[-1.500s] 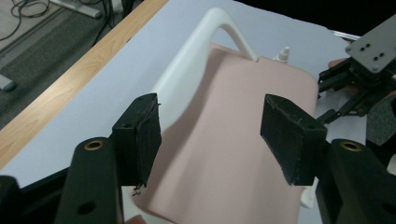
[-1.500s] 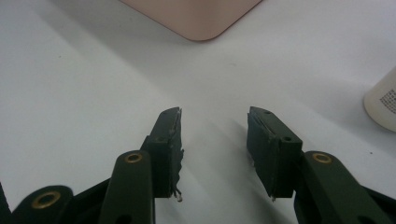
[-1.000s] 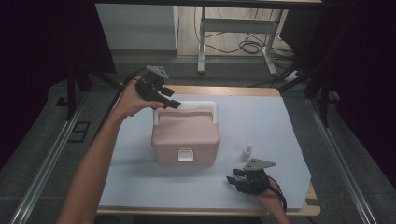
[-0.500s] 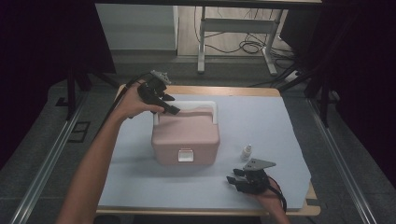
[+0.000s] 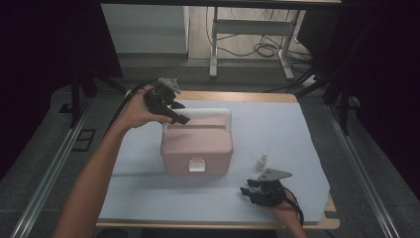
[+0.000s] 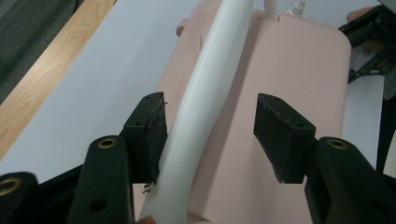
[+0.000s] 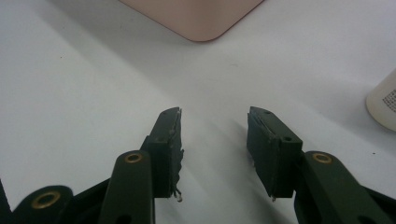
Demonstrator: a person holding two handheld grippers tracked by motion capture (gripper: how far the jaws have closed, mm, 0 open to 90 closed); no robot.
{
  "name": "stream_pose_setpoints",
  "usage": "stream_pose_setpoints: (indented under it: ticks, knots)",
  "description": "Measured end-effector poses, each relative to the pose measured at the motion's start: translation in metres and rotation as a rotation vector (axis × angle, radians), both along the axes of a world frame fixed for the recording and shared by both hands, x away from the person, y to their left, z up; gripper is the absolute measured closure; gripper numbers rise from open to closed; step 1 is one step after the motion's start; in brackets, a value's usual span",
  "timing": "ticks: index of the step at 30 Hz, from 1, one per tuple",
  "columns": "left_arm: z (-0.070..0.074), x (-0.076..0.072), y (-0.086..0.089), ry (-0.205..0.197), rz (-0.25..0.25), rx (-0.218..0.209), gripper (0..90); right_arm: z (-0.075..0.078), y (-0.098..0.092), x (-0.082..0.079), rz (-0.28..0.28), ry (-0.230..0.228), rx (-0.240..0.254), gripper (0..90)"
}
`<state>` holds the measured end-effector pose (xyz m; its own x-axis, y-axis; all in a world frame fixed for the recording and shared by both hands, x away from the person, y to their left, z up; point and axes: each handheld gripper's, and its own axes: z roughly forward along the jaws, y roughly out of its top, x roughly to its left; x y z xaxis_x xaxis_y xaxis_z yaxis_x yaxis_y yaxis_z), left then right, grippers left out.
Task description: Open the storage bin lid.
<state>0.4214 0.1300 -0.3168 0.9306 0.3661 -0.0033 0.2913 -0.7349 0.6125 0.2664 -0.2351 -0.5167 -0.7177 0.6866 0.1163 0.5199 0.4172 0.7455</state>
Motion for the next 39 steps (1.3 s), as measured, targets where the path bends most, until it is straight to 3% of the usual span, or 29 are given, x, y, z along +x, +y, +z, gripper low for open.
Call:
stream_pose_setpoints:
  ticks: [4, 8, 14, 21, 32, 36, 39]
  knots:
    - [0.002, -0.009, 0.001, 0.005, -0.013, 0.002, 47.9, 0.0, 0.0, 0.0, 0.001, 0.001, 0.001, 54.3]
    - [-0.002, -0.016, -0.001, 0.009, -0.017, 0.056, 50.4, 0.0, 0.001, 0.0, -0.001, -0.001, -0.002, 54.0]
    - [-0.002, -0.019, -0.001, 0.0, -0.017, 0.075, 56.5, 0.0, 0.001, 0.0, -0.001, 0.001, 0.0, 53.9]
    - [0.003, -0.021, -0.005, -0.007, -0.024, 0.14, 71.3, 0.0, 0.0, 0.001, -0.001, -0.002, -0.001, 53.9]
    - [0.007, -0.021, -0.014, -0.032, -0.073, 0.223, 76.9, -0.001, -0.001, 0.001, -0.004, -0.005, 0.001, 53.9]
    - [0.009, -0.019, -0.014, -0.032, -0.093, 0.213, 77.8, -0.001, -0.001, 0.001, -0.005, -0.004, 0.0, 53.8]
    - [0.013, -0.017, -0.01, -0.026, -0.098, 0.181, 78.1, -0.001, -0.001, 0.001, -0.005, -0.006, -0.001, 53.8]
